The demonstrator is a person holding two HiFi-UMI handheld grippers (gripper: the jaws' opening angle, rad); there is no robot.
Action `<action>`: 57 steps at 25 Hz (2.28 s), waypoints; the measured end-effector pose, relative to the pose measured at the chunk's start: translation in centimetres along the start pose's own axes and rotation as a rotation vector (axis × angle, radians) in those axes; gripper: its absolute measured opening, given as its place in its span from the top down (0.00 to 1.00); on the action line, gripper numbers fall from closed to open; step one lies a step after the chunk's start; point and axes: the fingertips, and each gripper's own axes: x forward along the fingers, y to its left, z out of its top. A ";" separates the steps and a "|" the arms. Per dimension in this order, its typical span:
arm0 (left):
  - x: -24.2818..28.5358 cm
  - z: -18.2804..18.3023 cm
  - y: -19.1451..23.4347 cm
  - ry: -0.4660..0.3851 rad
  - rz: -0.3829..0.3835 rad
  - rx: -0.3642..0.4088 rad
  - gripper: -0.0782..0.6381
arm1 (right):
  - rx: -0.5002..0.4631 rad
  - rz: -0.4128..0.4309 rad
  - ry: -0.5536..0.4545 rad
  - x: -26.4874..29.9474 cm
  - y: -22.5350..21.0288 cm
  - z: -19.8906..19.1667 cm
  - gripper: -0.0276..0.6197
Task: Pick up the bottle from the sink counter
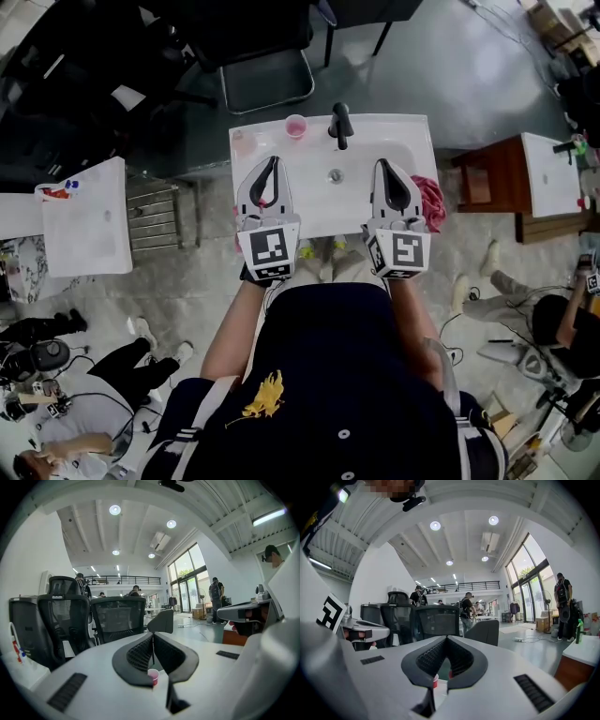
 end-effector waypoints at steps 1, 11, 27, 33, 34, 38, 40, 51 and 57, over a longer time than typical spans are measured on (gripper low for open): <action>0.3 -0.1 -0.1 0.003 0.002 0.000 0.86 | 0.002 0.004 0.003 0.3 -0.2 -0.2 0.92; 1.3 -1.2 0.1 0.042 0.061 -0.013 0.86 | -0.002 0.087 0.029 3.6 0.0 -0.6 0.92; 2.6 -6.0 5.2 0.115 0.204 -0.045 0.86 | -0.019 0.183 0.069 8.4 2.8 -2.6 0.92; 12.7 -4.0 9.4 0.182 0.210 -0.071 0.86 | -0.021 0.222 0.134 20.2 0.8 -0.5 0.92; 12.7 -4.6 9.7 0.191 0.213 -0.076 0.86 | -0.022 0.227 0.145 20.4 1.1 -1.1 0.92; 16.0 -5.9 11.5 0.234 0.225 -0.106 0.86 | -0.028 0.252 0.184 24.6 1.3 -2.1 0.92; 17.9 -6.6 12.5 0.263 0.222 -0.119 0.86 | -0.031 0.269 0.205 26.8 1.6 -2.5 0.92; 7.0 -18.7 11.7 0.355 0.200 -0.153 0.75 | -0.036 0.347 0.300 18.2 12.7 -14.6 0.92; 9.0 -22.9 11.9 0.437 0.155 -0.181 0.64 | -0.060 0.365 0.353 19.8 13.3 -16.8 0.92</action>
